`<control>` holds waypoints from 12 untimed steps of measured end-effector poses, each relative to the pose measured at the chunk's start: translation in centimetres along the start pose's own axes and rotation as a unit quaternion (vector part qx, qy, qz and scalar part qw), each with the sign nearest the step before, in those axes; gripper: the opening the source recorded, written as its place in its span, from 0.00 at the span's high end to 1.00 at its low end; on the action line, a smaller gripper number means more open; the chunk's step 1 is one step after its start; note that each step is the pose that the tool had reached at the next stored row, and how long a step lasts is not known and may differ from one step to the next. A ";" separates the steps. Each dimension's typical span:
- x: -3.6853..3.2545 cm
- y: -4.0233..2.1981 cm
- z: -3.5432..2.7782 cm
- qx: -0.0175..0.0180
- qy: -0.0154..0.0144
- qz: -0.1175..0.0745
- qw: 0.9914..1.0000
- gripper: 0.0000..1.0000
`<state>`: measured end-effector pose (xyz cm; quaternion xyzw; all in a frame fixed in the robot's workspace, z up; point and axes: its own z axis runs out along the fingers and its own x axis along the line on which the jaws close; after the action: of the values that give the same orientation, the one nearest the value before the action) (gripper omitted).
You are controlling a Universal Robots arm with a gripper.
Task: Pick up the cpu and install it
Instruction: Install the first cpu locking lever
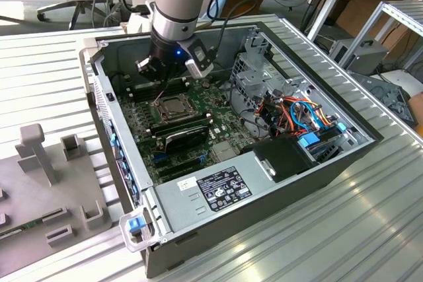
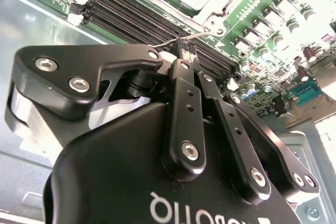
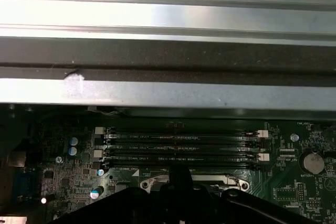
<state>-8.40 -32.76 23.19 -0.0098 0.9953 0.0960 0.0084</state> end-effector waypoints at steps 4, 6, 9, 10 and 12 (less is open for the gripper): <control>-0.17 -0.03 0.14 0.000 0.000 0.000 1.000 0.89; -0.24 -0.06 0.28 0.000 0.000 0.000 1.000 0.89; -0.34 -0.15 0.75 0.000 0.000 0.000 1.000 0.89; -0.35 -0.16 0.77 -0.001 0.000 0.000 1.000 0.89; -0.35 -0.16 0.77 -0.001 0.000 0.000 1.000 0.89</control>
<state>-8.04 -32.76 22.41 -0.0097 0.9952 0.0966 0.0084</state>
